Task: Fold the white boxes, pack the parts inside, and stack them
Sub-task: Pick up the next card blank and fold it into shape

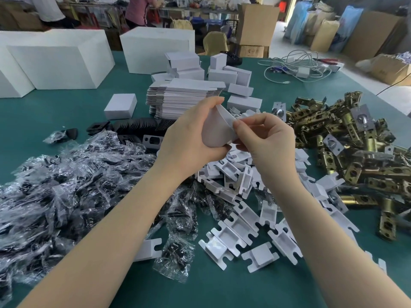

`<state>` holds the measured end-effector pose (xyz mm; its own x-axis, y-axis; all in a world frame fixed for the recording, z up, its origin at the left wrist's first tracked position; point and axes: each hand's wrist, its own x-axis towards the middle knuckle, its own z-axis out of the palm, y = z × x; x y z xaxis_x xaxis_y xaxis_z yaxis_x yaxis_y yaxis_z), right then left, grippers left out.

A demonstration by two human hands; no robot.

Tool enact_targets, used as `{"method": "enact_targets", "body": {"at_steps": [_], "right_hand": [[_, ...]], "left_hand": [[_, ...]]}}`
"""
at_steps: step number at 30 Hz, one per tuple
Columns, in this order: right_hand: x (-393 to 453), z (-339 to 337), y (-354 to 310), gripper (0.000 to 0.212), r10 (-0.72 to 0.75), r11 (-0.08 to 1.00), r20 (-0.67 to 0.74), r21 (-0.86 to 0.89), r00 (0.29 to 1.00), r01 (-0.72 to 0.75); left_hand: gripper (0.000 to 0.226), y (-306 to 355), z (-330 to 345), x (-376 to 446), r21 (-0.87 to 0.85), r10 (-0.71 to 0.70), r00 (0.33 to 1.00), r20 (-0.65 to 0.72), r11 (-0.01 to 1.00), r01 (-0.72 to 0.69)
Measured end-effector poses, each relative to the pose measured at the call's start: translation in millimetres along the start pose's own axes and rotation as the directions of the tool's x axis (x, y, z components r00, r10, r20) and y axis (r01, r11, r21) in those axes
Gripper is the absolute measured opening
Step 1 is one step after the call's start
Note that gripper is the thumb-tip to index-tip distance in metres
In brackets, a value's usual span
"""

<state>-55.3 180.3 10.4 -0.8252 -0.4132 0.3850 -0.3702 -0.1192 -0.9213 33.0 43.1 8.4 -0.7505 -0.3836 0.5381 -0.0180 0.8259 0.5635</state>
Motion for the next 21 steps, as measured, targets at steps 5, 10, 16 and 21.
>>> {"method": "enact_targets", "body": {"at_steps": [5, 10, 16, 21], "right_hand": [[1.2, -2.0, -1.8, 0.013, 0.034, 0.999, 0.021, 0.029, 0.999, -0.035], [-2.6, 1.7, -4.0, 0.013, -0.003, 0.999, -0.034, 0.032, 0.999, 0.004], [-7.8, 8.2, -6.2, 0.007, -0.053, 0.999, -0.087, -0.007, 0.995, 0.053], [-5.5, 4.3, -4.8, 0.009, 0.002, 1.0, -0.067, 0.024, 0.998, 0.0]], "left_hand": [[0.089, -2.3, -0.7, 0.2, -0.019, -0.015, 1.0, 0.018, 1.0, 0.016], [0.091, -0.4, 0.1, 0.5, -0.016, -0.027, 1.0, -0.006, 1.0, 0.026], [0.088, 2.3, -4.3, 1.2, -0.017, -0.022, 0.999, -0.026, 1.0, 0.021], [0.089, 1.2, -3.8, 1.2, -0.021, -0.001, 1.0, 0.02, 1.0, 0.001]]}}
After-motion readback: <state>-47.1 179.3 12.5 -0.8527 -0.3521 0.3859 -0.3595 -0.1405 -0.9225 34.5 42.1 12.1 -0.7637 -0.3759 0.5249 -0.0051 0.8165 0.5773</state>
